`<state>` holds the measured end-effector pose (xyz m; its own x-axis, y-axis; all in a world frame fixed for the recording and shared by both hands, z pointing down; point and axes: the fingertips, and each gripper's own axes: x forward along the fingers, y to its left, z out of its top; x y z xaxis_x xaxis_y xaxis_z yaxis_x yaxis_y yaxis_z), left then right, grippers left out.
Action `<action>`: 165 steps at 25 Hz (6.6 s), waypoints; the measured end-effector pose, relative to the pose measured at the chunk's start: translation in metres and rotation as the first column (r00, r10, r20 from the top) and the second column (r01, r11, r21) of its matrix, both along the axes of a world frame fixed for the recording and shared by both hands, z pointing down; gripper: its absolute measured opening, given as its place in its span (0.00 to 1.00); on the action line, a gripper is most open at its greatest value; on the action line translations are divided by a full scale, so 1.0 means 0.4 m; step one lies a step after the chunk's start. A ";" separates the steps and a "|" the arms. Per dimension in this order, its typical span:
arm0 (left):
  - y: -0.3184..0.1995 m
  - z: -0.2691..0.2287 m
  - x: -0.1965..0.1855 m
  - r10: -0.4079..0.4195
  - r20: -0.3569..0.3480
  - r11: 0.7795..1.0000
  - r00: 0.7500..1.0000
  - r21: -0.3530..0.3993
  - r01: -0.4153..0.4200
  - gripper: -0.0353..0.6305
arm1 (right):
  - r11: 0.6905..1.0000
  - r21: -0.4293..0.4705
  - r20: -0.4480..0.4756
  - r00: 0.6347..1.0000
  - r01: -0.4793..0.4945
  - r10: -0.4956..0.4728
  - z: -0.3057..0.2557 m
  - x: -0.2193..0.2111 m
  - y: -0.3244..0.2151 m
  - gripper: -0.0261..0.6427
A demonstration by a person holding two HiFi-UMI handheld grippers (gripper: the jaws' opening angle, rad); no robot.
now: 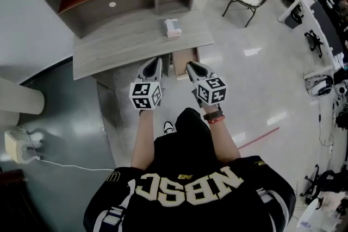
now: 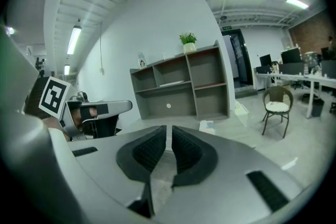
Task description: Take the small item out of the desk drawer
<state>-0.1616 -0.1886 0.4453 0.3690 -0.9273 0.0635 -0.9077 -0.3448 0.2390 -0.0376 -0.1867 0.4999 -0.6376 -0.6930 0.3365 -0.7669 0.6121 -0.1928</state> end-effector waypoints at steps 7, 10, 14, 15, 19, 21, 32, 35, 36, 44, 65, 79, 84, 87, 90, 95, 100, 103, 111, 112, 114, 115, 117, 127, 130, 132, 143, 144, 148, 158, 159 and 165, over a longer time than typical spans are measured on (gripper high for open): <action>-0.100 0.147 0.043 0.054 0.029 0.995 0.998 -0.087 -0.052 0.07 | 0.994 -0.099 -0.032 0.998 -0.049 0.046 0.145 0.034 -0.089 0.14; -0.141 0.213 0.058 0.072 0.023 0.989 0.997 -0.133 -0.068 0.07 | 0.987 -0.150 -0.053 0.997 -0.064 0.057 0.213 0.049 -0.137 0.19; -0.197 0.276 0.096 0.096 0.017 0.978 0.995 -0.185 -0.091 0.07 | 0.973 -0.214 -0.074 0.994 -0.091 0.077 0.297 0.083 -0.198 0.25; -0.198 0.291 0.104 0.104 0.014 0.974 0.994 -0.203 -0.099 0.07 | 0.966 -0.239 -0.081 0.993 -0.100 0.083 0.323 0.090 -0.196 0.27; -0.216 0.349 0.139 0.134 0.003 0.957 0.991 -0.261 -0.128 0.07 | 0.931 -0.337 -0.099 0.989 -0.139 0.111 0.431 0.117 -0.204 0.32; -0.232 0.378 0.151 0.142 0.002 0.949 0.990 -0.283 -0.135 0.07 | 0.915 -0.377 -0.104 0.988 -0.146 0.115 0.484 0.127 -0.216 0.35; -0.302 0.544 0.187 0.149 -0.006 0.906 0.989 -0.401 -0.139 0.07 | 0.824 -0.512 -0.136 0.970 -0.244 0.202 0.708 0.181 -0.306 0.46; -0.310 0.578 0.192 0.144 -0.015 0.893 0.989 -0.429 -0.137 0.07 | 0.778 -0.562 -0.127 0.959 -0.281 0.255 0.773 0.189 -0.318 0.50; -0.313 0.588 0.193 0.144 -0.015 0.889 0.989 -0.437 -0.136 0.07 | 0.765 -0.575 -0.120 0.954 -0.291 0.273 0.794 0.191 -0.322 0.50; -0.339 0.670 0.196 0.146 -0.005 0.861 0.989 -0.492 -0.130 0.07 | 0.671 -0.654 -0.109 0.922 -0.349 0.372 0.947 0.198 -0.357 0.50; -0.364 0.781 0.174 0.105 -0.005 0.842 0.994 -0.532 -0.091 0.07 | 0.604 -0.685 -0.226 0.906 -0.409 0.357 1.138 0.194 -0.451 0.35; -0.337 0.764 0.150 0.079 -0.006 0.846 0.997 -0.529 -0.070 0.07 | 0.646 -0.649 -0.249 0.915 -0.400 0.316 1.093 0.220 -0.435 0.24; -0.311 0.747 0.142 0.086 0.017 0.849 0.996 -0.524 -0.064 0.07 | 0.661 -0.638 -0.243 0.918 -0.394 0.313 1.044 0.227 -0.408 0.24; -0.295 0.736 0.137 0.091 0.039 0.853 0.995 -0.519 -0.057 0.07 | 0.670 -0.638 -0.221 0.924 -0.379 0.313 1.005 0.222 -0.390 0.24; -0.278 0.716 0.133 0.088 0.032 0.855 0.996 -0.515 -0.059 0.07 | 0.683 -0.631 -0.205 0.928 -0.367 0.310 0.959 0.219 -0.370 0.24; -0.249 0.677 0.125 0.082 0.020 0.862 0.996 -0.503 -0.061 0.07 | 0.711 -0.608 -0.180 0.934 -0.352 0.308 0.872 0.212 -0.335 0.24; -0.234 0.638 0.109 0.069 0.032 0.871 0.997 -0.489 -0.044 0.07 | 0.749 -0.571 -0.147 0.940 -0.336 0.309 0.779 0.206 -0.322 0.24; -0.217 0.624 0.092 0.059 0.048 0.873 0.997 -0.487 -0.028 0.07 | 0.767 -0.549 -0.129 0.940 -0.332 0.314 0.726 0.206 -0.311 0.24; -0.159 0.569 0.033 0.007 0.097 0.890 0.995 -0.454 0.038 0.07 | 0.805 -0.499 -0.084 0.943 -0.320 0.322 0.599 0.205 -0.258 0.24; -0.153 0.559 0.028 0.002 0.099 0.894 0.995 -0.446 0.043 0.07 | 0.812 -0.490 -0.079 0.944 -0.317 0.321 0.583 0.204 -0.254 0.24; -0.144 0.535 0.019 -0.007 0.102 0.903 0.995 -0.426 0.050 0.07 | 0.826 -0.471 -0.068 0.946 -0.311 0.318 0.551 0.202 -0.245 0.24; -0.141 0.522 0.016 -0.010 0.104 0.908 0.995 -0.415 0.053 0.07 | 0.833 -0.459 -0.064 0.946 -0.309 0.316 0.534 0.201 -0.241 0.24; -0.135 0.495 0.012 -0.015 0.107 0.918 0.994 -0.392 0.056 0.07 | 0.850 -0.429 -0.057 0.948 -0.306 0.313 0.499 0.201 -0.238 0.24; -0.135 0.323 -0.002 -0.032 0.129 0.966 0.991 -0.252 0.064 0.07 | 0.938 -0.234 0.009 0.964 -0.254 0.264 0.297 0.171 -0.254 0.24; -0.139 0.265 -0.016 -0.042 0.139 0.976 0.989 -0.204 0.070 0.07 | 0.955 -0.160 0.010 0.967 -0.251 0.256 0.213 0.161 -0.263 0.24; -0.141 0.233 -0.025 -0.050 0.141 0.981 0.989 -0.177 0.075 0.07 | 0.963 -0.118 0.022 0.969 -0.242 0.246 0.172 0.152 -0.270 0.24; -0.142 0.019 -0.074 -0.103 0.134 0.995 0.986 0.014 0.103 0.07 | 0.967 0.103 0.094 0.970 -0.232 0.222 -0.090 0.111 -0.278 0.24; -0.143 -0.001 -0.077 -0.109 0.133 0.994 0.985 0.031 0.106 0.07 | 0.966 0.122 0.096 0.971 -0.228 0.217 -0.109 0.106 -0.279 0.24; -0.143 -0.073 -0.094 -0.130 0.134 0.988 0.982 0.096 0.118 0.07 | 0.959 0.198 0.079 0.979 -0.201 0.189 -0.157 0.083 -0.281 0.24; -0.128 -0.158 -0.104 -0.170 0.136 0.972 0.976 0.184 0.144 0.07 | 0.931 0.315 0.098 0.982 -0.183 0.159 -0.267 0.060 -0.260 0.24; -0.126 -0.164 -0.101 -0.171 0.137 0.971 0.976 0.190 0.143 0.07 | 0.930 0.318 0.100 0.982 -0.181 0.157 -0.271 0.061 -0.258 0.24; -0.134 -0.173 -0.090 -0.168 0.146 0.970 0.975 0.202 0.136 0.07 | 0.932 0.322 0.091 0.985 -0.168 0.146 -0.266 0.057 -0.265 0.24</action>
